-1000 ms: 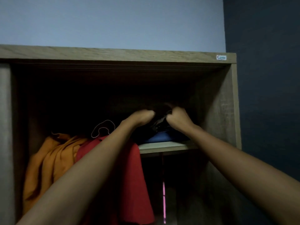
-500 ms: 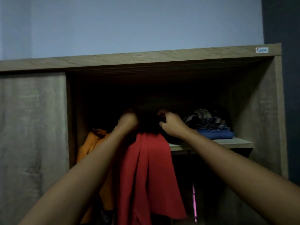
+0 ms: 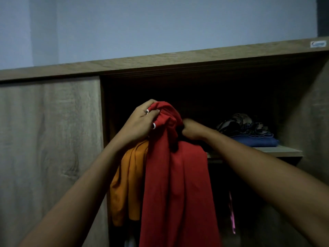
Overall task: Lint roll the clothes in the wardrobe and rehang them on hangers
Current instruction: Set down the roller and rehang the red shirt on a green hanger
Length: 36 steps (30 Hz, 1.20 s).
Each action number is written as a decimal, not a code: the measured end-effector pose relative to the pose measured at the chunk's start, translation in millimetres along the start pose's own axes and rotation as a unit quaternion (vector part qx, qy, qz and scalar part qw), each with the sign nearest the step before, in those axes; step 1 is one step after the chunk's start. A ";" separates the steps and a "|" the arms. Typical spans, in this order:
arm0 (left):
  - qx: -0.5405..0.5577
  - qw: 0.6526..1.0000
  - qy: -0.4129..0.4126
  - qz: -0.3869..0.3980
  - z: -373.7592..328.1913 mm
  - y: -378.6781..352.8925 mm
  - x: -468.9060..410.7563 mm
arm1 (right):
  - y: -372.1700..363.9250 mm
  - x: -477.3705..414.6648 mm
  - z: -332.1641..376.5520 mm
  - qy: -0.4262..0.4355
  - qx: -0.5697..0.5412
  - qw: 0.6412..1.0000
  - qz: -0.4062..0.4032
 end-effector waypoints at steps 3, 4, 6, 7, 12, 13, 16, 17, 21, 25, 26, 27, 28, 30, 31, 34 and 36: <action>0.007 1.000 0.021 -0.020 9.4 17.6 8.8 | -5.7 -4.5 -1.3 -0.021 0.009 0.998 -0.059; 0.011 0.999 0.032 -0.029 15.7 24.6 10.8 | -2.8 -5.4 -2.6 -0.021 0.014 0.996 -0.086; 0.017 0.998 0.049 -0.042 26.2 35.2 16.8 | 6.7 -5.1 -4.3 -0.013 0.022 0.993 -0.116; 0.017 0.997 0.061 -0.045 31.4 38.5 20.0 | 12.1 -3.8 -3.7 -0.004 0.027 0.993 -0.118; 0.007 0.992 0.110 0.067 44.7 33.5 39.2 | 39.0 4.2 2.0 0.021 0.012 0.992 -0.126; 0.002 0.990 0.110 0.090 45.1 31.3 42.2 | 44.4 7.1 4.1 0.027 -0.004 0.991 -0.131; 0.009 0.986 0.118 0.121 42.1 26.8 45.9 | 56.0 19.2 4.7 0.067 -0.051 0.987 -0.136; 0.026 0.984 0.130 0.123 41.2 25.2 44.3 | 57.6 25.8 4.1 0.081 -0.061 0.985 -0.137; -0.015 0.994 0.097 0.045 43.9 14.1 22.5 | 50.3 59.4 6.2 0.139 -0.003 0.987 -0.076; -0.171 0.981 0.039 0.088 55.0 -23.1 2.6 | 35.4 84.1 -0.6 0.110 0.063 0.991 0.044; -0.201 0.971 0.032 0.123 57.3 -34.3 3.0 | 35.2 89.0 -2.5 0.094 0.026 0.993 0.064; -0.224 0.963 0.024 0.149 58.9 -43.6 5.2 | 36.9 93.8 -2.2 0.081 -0.015 0.994 0.067; -0.243 0.957 0.019 0.159 61.9 -50.3 6.7 | 38.7 96.4 -3.4 0.061 -0.059 0.995 0.050; -0.260 0.955 0.010 0.145 66.3 -56.1 10.1 | 40.3 100.2 -7.1 0.000 -0.154 0.988 0.000; -0.261 0.956 0.007 0.134 67.0 -56.6 12.1 | 37.5 101.8 -7.3 -0.028 -0.182 0.983 -0.024; -0.284 0.951 -0.003 0.122 65.5 -58.1 17.8 | 28.0 98.5 -14.5 -0.063 -0.068 0.990 -0.109; -0.316 0.941 -0.013 0.119 62.2 -59.6 22.9 | 22.9 95.4 -13.5 -0.097 0.070 0.987 -0.105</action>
Point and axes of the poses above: each hand's wrist, its own x-axis away from the middle knuckle, its own y-axis out of the back of the hand, z = x × y, the point moved 3 cm from there along -x, towards the middle knuckle, and after that the axes turned 2 degrees about y, right-handed, at the moved point
